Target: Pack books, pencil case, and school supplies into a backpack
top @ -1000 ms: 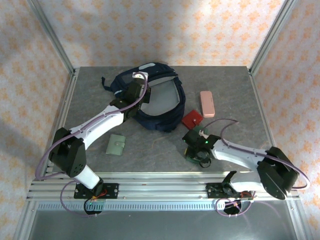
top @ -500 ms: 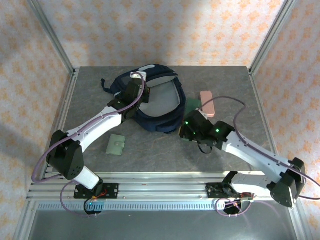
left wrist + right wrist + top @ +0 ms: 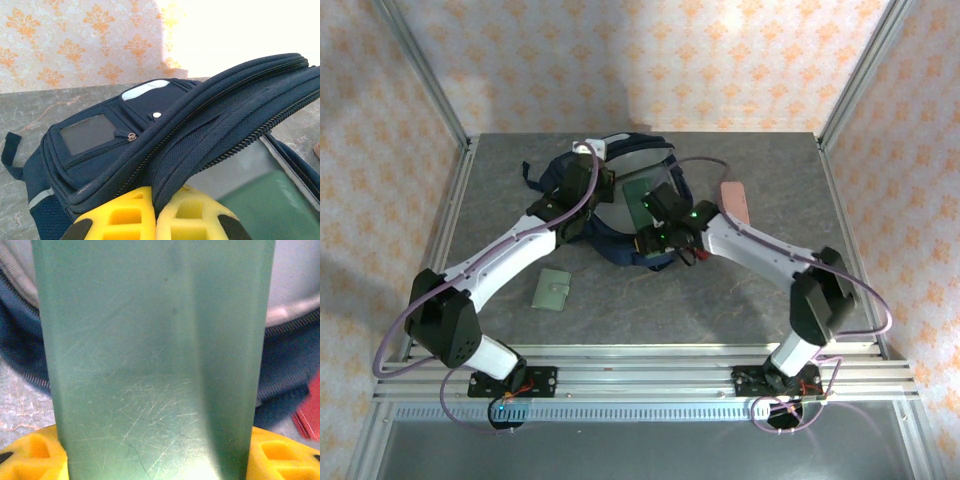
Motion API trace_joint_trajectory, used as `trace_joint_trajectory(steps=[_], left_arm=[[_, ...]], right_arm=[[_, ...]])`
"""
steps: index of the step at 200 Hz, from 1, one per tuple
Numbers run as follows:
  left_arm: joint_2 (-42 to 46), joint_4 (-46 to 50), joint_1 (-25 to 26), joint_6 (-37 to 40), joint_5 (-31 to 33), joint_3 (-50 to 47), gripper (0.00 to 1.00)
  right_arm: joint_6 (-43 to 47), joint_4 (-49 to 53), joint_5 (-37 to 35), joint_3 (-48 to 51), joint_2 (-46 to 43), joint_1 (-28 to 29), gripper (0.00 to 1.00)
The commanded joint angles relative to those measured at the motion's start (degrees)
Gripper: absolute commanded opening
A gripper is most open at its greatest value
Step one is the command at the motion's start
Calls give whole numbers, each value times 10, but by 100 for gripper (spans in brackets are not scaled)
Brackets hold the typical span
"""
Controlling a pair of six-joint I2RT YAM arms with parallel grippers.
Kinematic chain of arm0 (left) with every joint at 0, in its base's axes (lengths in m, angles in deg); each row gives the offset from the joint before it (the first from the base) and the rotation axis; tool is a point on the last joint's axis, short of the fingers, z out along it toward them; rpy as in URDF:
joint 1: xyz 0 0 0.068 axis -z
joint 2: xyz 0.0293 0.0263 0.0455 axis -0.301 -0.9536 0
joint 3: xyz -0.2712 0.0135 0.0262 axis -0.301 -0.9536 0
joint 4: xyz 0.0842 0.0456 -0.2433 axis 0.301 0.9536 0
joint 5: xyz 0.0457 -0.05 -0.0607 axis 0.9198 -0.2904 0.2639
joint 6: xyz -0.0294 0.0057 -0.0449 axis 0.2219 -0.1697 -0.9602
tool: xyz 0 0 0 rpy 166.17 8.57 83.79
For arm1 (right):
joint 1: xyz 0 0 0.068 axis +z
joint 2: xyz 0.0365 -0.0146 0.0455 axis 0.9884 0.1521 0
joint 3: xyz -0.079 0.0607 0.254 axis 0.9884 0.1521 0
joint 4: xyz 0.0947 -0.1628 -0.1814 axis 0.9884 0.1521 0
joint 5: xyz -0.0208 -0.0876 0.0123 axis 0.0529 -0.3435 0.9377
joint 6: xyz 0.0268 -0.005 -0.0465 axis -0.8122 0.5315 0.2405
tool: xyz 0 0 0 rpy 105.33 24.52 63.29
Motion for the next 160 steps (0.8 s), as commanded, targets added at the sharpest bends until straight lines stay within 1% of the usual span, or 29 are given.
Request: trace_joint_trajectory(steps=[1, 43, 48, 65, 73, 86, 102, 123, 132, 150, 160], left_arm=[[50, -79, -8, -29, -2, 6, 0], [63, -83, -11, -43, -5, -6, 0], [63, -82, -11, -44, -5, -7, 0], [66, -81, -12, -48, -6, -7, 0], [66, -80, -12, -48, -6, -8, 0], [67, -79, -12, -50, -5, -9, 0], [67, -80, -12, -54, -6, -13, 0], [69, -82, -12, -58, -10, -19, 0], [70, -83, -12, -60, -13, -23, 0], [73, -88, -12, -66, -18, -35, 0], [75, -91, -12, -71, -22, -43, 0]], right_arm=[[54, 4, 30, -64, 50, -11, 48], [78, 1, 87, -144, 129, -37, 54], [79, 4, 88, -152, 136, -40, 56], [74, 9, 67, -171, 150, -41, 72], [72, 5, 62, -168, 147, -41, 78], [66, -12, 57, -149, 128, -41, 84], [54, -31, 46, -116, 98, -42, 88], [27, -58, 25, -65, 47, -42, 88], [13, -73, 25, -33, 22, -43, 86], [-23, -104, 34, 30, -19, -43, 77], [-47, -125, 43, 67, -39, -44, 66]])
